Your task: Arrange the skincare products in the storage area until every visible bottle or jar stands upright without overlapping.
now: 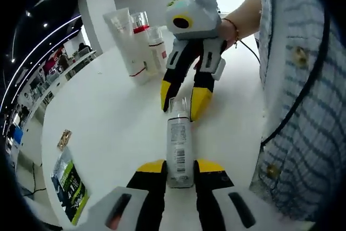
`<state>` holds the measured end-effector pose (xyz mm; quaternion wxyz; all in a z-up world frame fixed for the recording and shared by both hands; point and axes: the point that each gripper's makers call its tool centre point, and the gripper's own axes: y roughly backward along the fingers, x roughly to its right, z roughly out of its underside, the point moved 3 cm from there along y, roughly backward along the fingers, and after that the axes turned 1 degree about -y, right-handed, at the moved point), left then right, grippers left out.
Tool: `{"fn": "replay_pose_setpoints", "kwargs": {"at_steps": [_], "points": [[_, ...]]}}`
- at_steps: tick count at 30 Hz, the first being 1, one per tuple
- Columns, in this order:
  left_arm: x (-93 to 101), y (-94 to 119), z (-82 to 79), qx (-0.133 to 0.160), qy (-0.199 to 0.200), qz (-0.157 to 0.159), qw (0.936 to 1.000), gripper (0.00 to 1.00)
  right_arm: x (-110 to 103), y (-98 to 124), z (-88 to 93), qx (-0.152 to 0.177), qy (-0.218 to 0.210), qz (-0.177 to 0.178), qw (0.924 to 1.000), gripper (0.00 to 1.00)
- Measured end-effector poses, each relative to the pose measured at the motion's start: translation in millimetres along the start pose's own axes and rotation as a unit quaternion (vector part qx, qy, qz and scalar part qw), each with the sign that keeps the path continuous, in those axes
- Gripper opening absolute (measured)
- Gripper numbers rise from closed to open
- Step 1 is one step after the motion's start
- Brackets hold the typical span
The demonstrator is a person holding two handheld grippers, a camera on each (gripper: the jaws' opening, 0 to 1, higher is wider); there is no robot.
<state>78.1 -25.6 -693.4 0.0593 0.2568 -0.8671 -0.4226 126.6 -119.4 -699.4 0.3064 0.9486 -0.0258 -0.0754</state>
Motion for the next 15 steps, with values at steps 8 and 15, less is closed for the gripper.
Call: {"fn": "replay_pose_setpoints", "kwargs": {"at_steps": [8,15], "points": [[-5.0,-8,1.9,-0.021,-0.021,0.009,0.9995,0.21,-4,10,1.6,-0.013,0.024,0.01,0.9996,0.21],[-7.5,-11,-2.0,-0.007,0.001,0.011,0.9999,0.21,-6,35,-21.1,0.037,0.016,0.014,0.9991,0.2]]}}
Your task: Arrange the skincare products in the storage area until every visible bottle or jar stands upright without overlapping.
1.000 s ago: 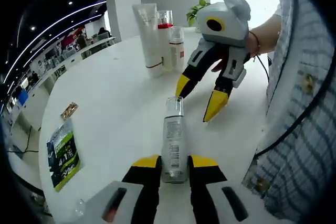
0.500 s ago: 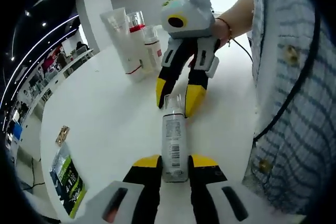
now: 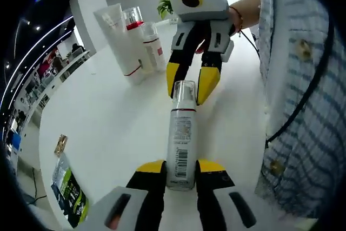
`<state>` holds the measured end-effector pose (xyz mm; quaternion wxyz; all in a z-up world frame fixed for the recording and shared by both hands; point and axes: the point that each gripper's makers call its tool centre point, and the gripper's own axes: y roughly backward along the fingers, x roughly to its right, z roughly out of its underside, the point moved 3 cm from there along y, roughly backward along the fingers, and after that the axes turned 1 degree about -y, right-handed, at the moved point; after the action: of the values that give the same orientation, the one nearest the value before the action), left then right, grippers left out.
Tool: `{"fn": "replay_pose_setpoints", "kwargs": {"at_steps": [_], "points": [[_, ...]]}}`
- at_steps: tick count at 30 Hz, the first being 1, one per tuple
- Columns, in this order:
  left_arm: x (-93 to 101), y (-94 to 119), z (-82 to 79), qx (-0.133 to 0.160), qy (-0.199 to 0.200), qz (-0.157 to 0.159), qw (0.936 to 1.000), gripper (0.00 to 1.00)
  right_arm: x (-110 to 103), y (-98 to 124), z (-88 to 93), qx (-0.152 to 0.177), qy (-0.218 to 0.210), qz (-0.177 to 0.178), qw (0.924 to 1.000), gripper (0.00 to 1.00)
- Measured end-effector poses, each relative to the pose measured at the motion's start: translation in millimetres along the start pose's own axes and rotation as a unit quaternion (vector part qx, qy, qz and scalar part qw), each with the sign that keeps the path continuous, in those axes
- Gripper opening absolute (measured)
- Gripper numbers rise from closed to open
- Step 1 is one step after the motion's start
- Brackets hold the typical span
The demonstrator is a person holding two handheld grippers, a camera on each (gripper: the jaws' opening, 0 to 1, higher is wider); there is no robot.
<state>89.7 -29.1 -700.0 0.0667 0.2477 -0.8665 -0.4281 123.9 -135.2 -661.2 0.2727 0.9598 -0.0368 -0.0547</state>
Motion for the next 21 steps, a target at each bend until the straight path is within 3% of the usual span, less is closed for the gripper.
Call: {"fn": "replay_pose_setpoints", "kwargs": {"at_steps": [2,9,21], "points": [[0.5,-2,-2.6,0.006,0.004,0.0,1.0,0.2,-1,3,-3.9,0.005,0.004,0.002,1.0,0.2],[3.1,-7,-10.1,0.022,0.016,0.009,0.9996,0.2,-7,18,-45.0,0.095,-0.034,0.003,0.9949,0.2],[8.9,-13,-18.4,0.061,0.034,0.037,0.9969,0.2,-17,17,-62.1,0.11,-0.03,0.023,0.9932,0.19]]}}
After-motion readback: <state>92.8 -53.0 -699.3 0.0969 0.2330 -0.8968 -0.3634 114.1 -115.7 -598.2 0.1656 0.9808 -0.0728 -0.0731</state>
